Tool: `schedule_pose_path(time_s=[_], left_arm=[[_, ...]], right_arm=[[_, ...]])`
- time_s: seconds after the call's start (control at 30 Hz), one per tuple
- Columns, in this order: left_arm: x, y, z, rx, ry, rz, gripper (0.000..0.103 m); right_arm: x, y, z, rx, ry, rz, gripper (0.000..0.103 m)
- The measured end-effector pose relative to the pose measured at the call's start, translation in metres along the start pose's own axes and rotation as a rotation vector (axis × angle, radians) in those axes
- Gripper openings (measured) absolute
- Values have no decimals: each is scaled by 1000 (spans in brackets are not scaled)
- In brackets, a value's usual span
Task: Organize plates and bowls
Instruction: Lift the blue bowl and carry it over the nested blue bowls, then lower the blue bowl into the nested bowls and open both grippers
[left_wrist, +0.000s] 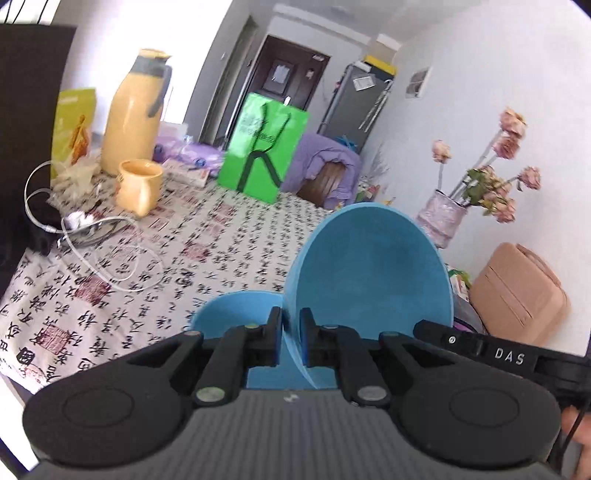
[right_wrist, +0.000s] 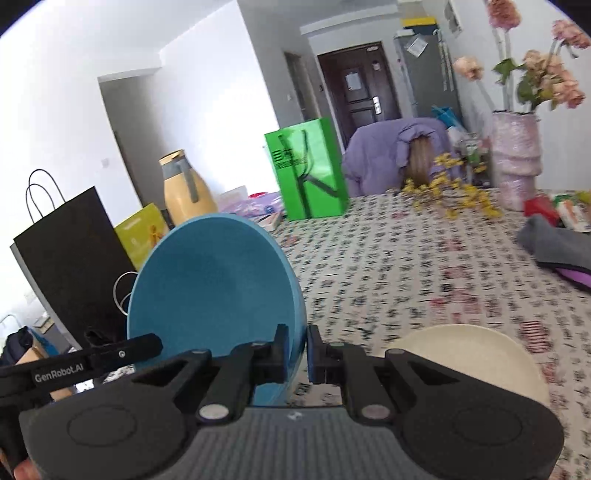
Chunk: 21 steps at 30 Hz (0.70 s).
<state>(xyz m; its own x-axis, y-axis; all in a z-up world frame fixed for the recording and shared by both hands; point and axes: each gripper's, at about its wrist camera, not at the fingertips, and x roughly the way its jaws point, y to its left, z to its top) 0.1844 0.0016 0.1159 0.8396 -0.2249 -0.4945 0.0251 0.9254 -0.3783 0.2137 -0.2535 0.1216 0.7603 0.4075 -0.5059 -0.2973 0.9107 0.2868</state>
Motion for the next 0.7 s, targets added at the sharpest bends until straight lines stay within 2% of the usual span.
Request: schedule_pose_path(time_s=[0.2, 0.37, 0.4, 0.47, 0.57, 0.7], left_arm=[[18, 43, 16, -79, 86, -18, 11], [23, 61, 16, -128, 101, -52, 17], [24, 64, 15, -136, 101, -52, 19], [25, 68, 15, -151, 84, -37, 31], [26, 72, 14, -138, 74, -27, 33], [26, 74, 15, -131, 68, -24, 37]], right_arm=[[56, 6, 8, 111, 140, 77, 13], [75, 9, 4, 124, 220, 112, 30], [76, 10, 3, 118, 227, 115, 30], [76, 10, 2, 113, 222, 112, 31], [71, 6, 5, 85, 187, 73, 35], [71, 5, 8, 53, 164, 46, 35]])
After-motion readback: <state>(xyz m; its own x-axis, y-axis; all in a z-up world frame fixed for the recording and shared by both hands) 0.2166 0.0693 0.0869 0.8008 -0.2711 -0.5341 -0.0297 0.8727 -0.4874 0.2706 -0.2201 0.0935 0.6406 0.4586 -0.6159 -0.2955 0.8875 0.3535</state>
